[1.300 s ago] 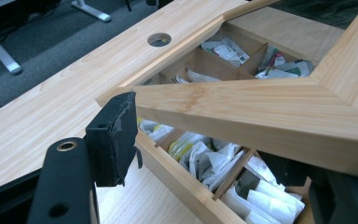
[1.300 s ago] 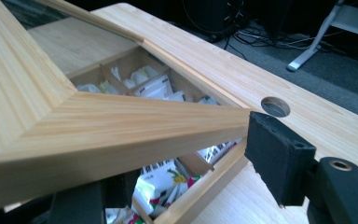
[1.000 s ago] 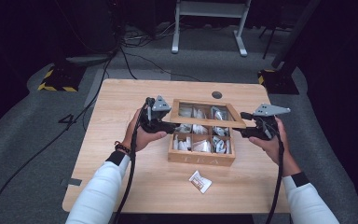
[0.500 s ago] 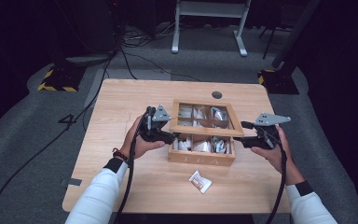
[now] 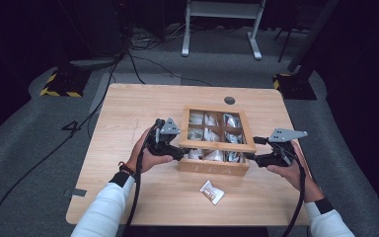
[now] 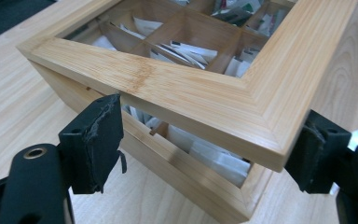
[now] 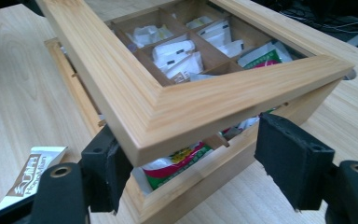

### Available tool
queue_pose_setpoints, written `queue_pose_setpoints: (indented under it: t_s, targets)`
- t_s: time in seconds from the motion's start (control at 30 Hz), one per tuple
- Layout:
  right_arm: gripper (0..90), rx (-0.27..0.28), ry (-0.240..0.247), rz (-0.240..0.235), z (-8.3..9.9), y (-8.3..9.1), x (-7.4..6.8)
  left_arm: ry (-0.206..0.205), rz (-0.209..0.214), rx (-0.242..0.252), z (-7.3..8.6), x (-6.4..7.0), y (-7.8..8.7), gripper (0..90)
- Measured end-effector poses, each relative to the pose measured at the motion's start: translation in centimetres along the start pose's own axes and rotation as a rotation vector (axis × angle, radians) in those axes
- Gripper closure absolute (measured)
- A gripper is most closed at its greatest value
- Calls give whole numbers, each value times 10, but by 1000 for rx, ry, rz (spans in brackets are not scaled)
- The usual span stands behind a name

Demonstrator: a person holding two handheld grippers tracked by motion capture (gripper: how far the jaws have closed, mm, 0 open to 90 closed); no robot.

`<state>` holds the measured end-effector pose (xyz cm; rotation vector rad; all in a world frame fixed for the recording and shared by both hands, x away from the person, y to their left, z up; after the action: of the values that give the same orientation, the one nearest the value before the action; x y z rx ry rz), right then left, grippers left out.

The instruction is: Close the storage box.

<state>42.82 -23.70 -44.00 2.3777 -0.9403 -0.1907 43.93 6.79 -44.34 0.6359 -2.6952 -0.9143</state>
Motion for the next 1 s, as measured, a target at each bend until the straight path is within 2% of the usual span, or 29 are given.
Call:
queue_pose_setpoints:
  t_s: [0.33, 0.47, 0.57, 1.0]
  targets:
    - [291, -22, -26, -7, 8, -3, -5, 31, 32, 3, 10, 2, -3, 213]
    - [298, -22, -14, 12, 11, -3, -7, 30, 33, 9, 14, 2, -2, 212]
    - [297, -22, -20, 8, 12, -3, -7, 42, 34, 16, 18, 1, -1, 211]
    - [305, -65, 7, 4, 24, -8, -12, 29, 16, -31, 30, 6, -9, 211]
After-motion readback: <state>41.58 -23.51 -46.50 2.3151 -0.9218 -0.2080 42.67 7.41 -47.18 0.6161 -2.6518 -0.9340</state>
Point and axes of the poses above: each handheld gripper's, and its own axes: y roughly backward along the jaws, z roughly out of its underside, x roughly to its right, the point moved 6 cm from there along -y, roughly forward along the jaws, and after that the axes turned 6 degrees about z, right-handed, at the moved point
